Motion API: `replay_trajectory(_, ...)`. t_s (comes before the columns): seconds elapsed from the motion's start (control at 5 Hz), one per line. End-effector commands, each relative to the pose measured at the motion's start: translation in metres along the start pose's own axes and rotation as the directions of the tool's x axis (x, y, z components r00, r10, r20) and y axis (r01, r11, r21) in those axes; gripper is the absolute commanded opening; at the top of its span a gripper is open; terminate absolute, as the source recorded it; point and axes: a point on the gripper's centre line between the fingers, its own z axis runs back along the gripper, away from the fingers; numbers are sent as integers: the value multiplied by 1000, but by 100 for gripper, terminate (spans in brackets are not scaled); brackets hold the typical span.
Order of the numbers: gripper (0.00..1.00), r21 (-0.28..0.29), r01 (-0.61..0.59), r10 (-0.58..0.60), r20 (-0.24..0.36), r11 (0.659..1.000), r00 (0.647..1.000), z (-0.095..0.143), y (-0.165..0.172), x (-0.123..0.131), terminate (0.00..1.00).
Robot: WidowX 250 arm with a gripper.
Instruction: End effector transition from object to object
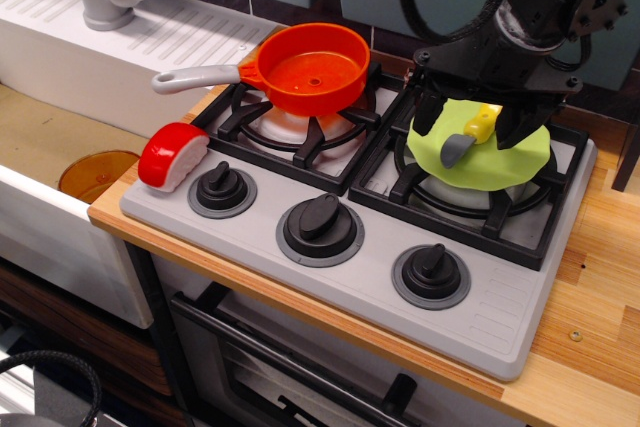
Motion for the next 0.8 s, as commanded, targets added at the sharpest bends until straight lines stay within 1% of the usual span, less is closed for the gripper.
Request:
replay_trajectory(0.0,100,0,0,0,0,1000,1000,0,0,0,0)
replay_trajectory(0.2,100,64,-9,14,-83,998,996,52,8,3,0)
replay_trajectory(0.4,100,126,21,-2,-153,992,988,102,16,10,0)
replay_trajectory(0.6,100,186,89,-56,-177,978,983,148,40,22,0)
